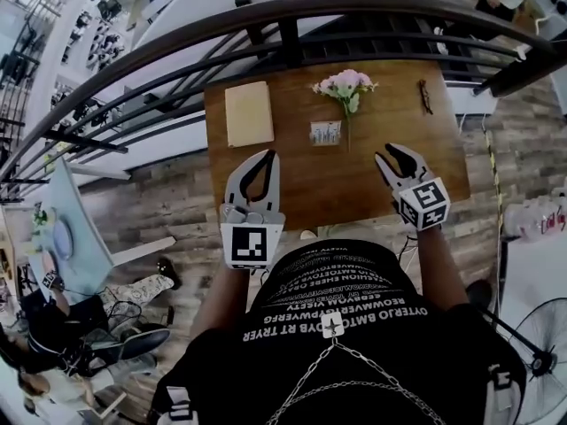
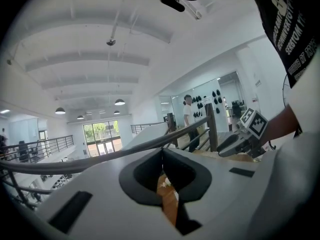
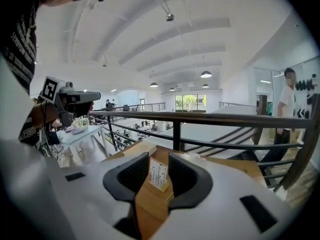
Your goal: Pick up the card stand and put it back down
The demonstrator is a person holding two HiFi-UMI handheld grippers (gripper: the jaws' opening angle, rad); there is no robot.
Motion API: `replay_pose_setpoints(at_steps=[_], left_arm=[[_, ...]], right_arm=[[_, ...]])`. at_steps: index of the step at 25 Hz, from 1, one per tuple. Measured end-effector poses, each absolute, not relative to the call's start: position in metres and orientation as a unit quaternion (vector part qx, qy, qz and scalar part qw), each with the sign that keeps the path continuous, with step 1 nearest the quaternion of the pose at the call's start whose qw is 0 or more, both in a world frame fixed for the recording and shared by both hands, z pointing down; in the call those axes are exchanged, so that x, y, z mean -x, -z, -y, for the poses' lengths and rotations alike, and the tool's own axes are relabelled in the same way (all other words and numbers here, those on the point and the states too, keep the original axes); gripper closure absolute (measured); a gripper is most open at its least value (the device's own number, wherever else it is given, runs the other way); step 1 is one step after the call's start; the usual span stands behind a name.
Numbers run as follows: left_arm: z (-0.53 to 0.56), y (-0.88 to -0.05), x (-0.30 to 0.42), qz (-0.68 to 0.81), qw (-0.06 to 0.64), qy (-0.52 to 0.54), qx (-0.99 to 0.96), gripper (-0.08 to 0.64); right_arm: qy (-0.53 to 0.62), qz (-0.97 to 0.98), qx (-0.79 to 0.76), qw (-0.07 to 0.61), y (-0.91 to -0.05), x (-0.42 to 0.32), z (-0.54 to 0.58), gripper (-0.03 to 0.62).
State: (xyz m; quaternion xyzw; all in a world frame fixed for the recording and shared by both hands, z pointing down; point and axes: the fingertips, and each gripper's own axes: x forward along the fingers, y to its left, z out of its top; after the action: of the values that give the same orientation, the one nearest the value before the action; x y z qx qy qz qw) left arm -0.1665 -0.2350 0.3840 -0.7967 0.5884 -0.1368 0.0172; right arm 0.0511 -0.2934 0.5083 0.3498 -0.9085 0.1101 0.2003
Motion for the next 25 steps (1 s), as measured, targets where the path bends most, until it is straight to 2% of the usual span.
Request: replay_pose_setpoints(at_steps=[25], left_arm=[[0.330, -0.451, 0.159, -0.586, -0.045, 0.188, 0.787, 0.534]], right_arm=[[-0.223, 0.905, -0.224, 0.285, -0.711, -0.009, 0.361, 0.436]])
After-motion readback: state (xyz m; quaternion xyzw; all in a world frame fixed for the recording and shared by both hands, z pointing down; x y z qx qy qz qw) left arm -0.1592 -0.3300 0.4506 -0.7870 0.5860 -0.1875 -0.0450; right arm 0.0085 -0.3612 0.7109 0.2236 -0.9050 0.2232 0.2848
